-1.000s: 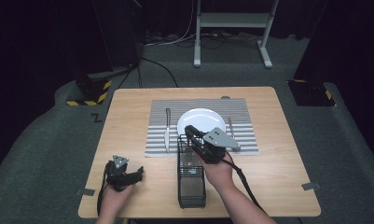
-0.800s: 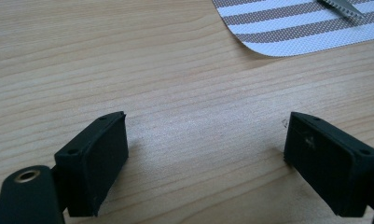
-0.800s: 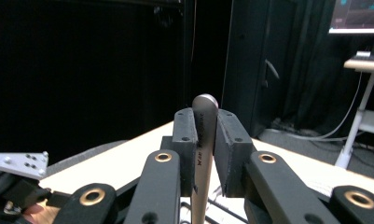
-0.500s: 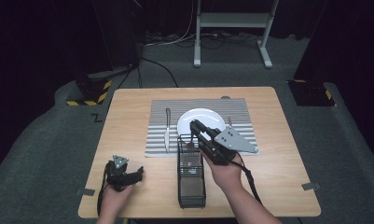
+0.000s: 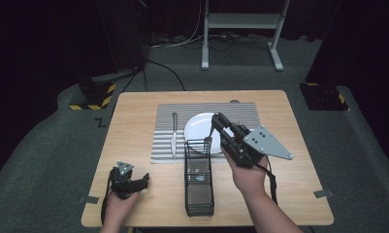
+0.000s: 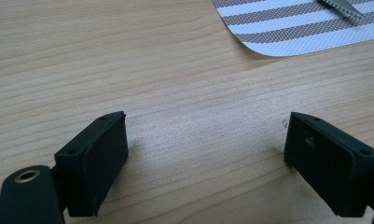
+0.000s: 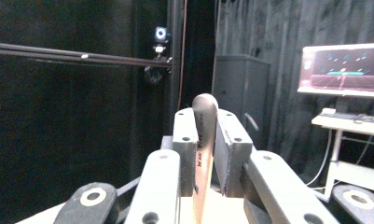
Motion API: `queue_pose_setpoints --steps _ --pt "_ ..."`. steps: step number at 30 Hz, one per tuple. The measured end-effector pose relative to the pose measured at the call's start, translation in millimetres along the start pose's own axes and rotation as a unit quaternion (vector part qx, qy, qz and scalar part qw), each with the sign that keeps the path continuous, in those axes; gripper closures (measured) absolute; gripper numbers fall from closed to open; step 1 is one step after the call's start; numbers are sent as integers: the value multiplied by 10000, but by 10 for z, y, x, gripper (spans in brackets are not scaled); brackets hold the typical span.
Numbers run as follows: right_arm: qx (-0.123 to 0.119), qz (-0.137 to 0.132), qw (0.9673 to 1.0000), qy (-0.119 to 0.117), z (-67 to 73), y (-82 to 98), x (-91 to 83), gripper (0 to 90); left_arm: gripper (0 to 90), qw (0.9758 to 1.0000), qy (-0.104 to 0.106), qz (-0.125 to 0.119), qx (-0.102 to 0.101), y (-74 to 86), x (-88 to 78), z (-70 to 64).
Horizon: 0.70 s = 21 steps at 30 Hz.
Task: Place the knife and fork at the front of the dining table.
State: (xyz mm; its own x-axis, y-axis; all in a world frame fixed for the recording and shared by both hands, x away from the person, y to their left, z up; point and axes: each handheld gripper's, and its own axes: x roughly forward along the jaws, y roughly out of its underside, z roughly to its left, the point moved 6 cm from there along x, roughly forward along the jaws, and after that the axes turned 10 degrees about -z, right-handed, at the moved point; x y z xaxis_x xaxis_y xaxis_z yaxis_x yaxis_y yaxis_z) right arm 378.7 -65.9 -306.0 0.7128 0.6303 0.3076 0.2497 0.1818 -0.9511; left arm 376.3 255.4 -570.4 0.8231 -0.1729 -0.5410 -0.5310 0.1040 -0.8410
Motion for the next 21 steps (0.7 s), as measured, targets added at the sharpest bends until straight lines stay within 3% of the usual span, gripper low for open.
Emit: queue_pose_setpoints --steps 8,21 --pt "-135 -22 9995 299 -224 -86 -143 799 134 10000 0 2 2 0 0 0" --pt "-399 277 9948 901 -725 79 -457 800 135 10000 -5 0 2 1 -1 -1"
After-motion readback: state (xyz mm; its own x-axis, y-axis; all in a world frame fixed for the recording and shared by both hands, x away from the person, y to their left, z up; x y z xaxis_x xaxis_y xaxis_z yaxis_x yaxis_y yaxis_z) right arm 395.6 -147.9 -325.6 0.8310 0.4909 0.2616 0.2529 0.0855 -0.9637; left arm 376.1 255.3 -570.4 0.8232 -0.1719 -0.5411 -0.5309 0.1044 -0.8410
